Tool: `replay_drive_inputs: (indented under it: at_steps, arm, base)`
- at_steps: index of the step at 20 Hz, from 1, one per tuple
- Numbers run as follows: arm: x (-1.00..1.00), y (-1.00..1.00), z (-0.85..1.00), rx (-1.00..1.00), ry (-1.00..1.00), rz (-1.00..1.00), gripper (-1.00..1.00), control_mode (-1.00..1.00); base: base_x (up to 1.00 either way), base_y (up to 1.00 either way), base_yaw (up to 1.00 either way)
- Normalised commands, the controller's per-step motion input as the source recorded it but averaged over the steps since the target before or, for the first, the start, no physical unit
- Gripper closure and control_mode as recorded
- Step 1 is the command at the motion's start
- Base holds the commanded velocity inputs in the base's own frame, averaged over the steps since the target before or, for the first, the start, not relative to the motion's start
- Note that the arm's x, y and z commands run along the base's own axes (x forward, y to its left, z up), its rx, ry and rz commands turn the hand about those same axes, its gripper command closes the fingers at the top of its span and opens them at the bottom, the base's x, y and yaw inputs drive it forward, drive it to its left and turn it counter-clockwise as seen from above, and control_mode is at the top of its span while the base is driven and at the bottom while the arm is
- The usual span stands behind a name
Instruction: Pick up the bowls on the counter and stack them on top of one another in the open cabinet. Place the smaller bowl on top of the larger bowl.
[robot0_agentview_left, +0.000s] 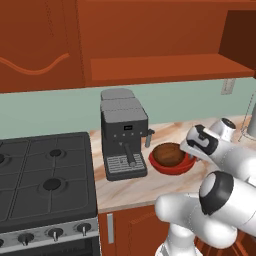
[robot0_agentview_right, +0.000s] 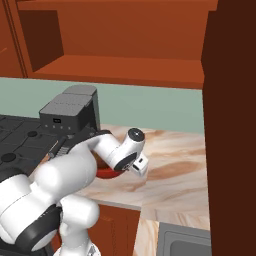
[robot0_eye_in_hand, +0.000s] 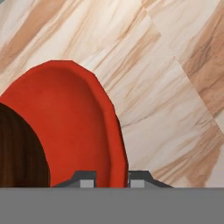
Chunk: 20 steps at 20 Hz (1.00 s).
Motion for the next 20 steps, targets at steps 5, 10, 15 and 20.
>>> replay_drive_inputs:
  at_steps: [5,10,15,20]
  arm:
    - [0.0,0.0,0.29,0.05,0.01,-0.02,1.0,-1.0]
    - [-0.07,0.0,0.21,0.07,-0.03,-0.03,1.0,-1.0]
    - [-0.19,-0.02,0.11,0.04,-0.1,-0.04,1.0,-1.0]
    - [-0.21,-0.07,0.12,0.0,-0.1,-0.04,1.0,-1.0]
  base:
    - [0.0,0.0,0.0]
    - [0.0,0.0,0.0]
    - [0.0,0.0,0.0]
    - [0.0,0.0,0.0]
